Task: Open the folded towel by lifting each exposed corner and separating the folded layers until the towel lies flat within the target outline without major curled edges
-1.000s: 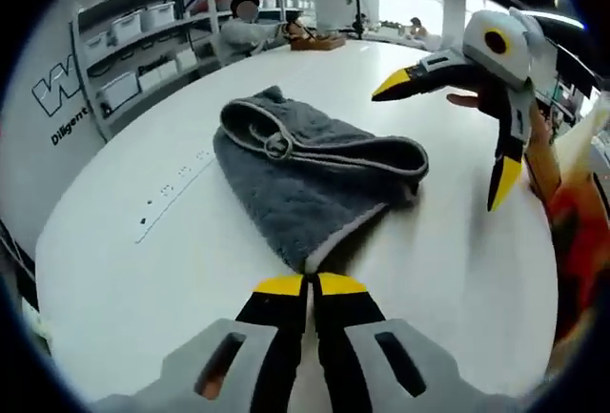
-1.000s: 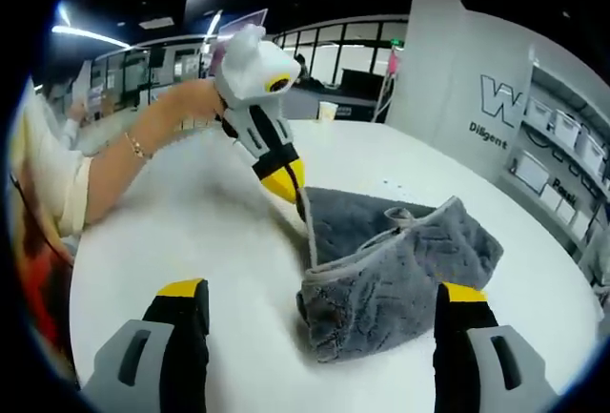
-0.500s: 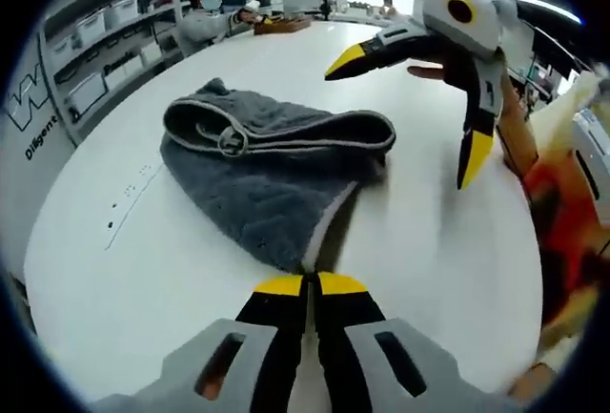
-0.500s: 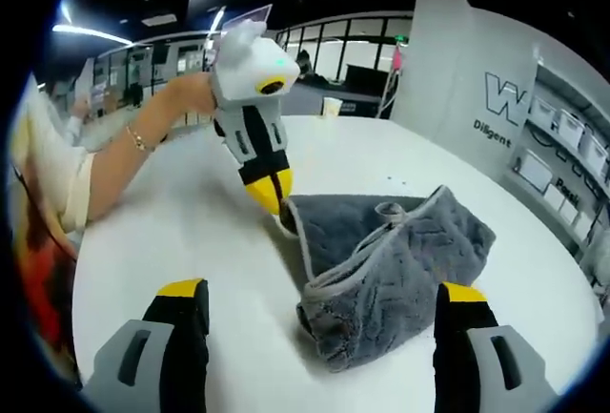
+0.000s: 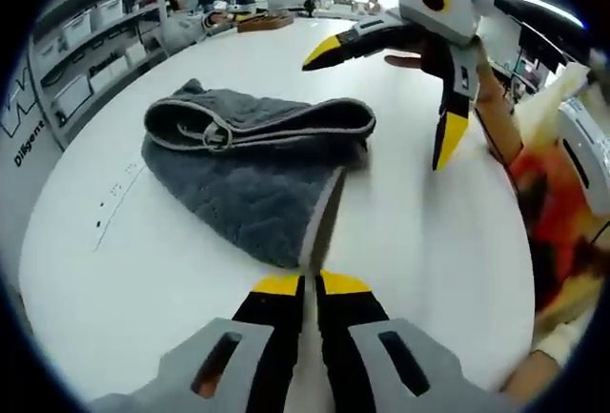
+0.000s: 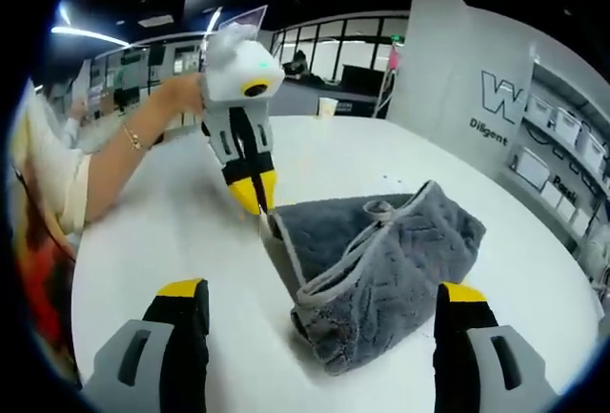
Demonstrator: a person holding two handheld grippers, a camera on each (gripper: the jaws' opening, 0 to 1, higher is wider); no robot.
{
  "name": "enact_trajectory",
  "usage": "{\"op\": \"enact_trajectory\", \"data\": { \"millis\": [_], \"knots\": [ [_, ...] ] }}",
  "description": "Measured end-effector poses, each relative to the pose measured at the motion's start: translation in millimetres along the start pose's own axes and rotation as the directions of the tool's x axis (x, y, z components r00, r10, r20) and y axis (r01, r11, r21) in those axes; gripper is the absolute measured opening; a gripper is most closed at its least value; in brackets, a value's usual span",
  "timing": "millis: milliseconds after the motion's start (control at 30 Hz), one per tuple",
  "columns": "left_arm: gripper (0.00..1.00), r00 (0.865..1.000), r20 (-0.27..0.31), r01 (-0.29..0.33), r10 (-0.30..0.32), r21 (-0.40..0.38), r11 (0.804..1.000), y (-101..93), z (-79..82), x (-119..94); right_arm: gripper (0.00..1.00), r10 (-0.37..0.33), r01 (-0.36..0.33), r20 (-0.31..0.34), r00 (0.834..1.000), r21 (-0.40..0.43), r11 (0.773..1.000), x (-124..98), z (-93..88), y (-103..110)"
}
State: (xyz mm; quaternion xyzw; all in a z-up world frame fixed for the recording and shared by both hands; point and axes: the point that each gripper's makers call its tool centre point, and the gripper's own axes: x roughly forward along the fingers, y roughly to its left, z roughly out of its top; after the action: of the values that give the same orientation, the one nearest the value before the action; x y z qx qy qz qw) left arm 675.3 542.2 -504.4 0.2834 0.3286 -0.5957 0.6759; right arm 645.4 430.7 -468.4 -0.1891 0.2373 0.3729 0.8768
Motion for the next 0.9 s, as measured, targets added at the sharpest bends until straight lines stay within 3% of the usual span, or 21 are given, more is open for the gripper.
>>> {"op": "enact_trajectory", "data": {
  "millis": [200, 333, 567, 700, 833, 900],
  "knots": [
    [0.15, 0.999, 0.013, -0.037, 0.037, -0.003, 0.999, 1.4, -6.0, -15.8, 0.99, -0.001, 0.001, 0.000, 1.000, -0.001, 1.000, -1.1, -1.0, 1.0],
    [0.27, 0.997, 0.043, -0.061, 0.060, 0.021, 0.998, 0.5, -8.2, -27.6, 0.99, -0.004, 0.003, 0.010, 1.000, 0.011, 1.000, -2.5, 0.2, 1.0],
    [0.31, 0.976, 0.164, -0.138, 0.142, -0.038, 0.990, 12.4, 7.3, -49.7, 0.99, -0.002, 0.002, -0.008, 1.000, 0.006, 1.000, 0.3, -3.0, 1.9],
    [0.50, 0.956, 0.223, -0.178, 0.189, -0.071, 0.981, 16.9, 12.1, -61.5, 0.99, -0.008, 0.008, -0.016, 1.000, 0.016, 1.000, 0.8, -5.0, -0.7],
    [0.68, 0.950, 0.259, -0.156, 0.176, -0.097, 0.983, 15.5, 5.6, -63.3, 0.99, -0.015, 0.015, -0.019, 1.000, 0.023, 1.000, 1.6, -7.3, -3.6],
    [0.78, 0.940, 0.285, -0.156, 0.186, -0.127, 0.980, 16.1, 3.4, -64.7, 0.99, -0.021, 0.021, -0.017, 1.000, 0.013, 1.000, 1.5, -7.5, -4.6]
  ]
}}
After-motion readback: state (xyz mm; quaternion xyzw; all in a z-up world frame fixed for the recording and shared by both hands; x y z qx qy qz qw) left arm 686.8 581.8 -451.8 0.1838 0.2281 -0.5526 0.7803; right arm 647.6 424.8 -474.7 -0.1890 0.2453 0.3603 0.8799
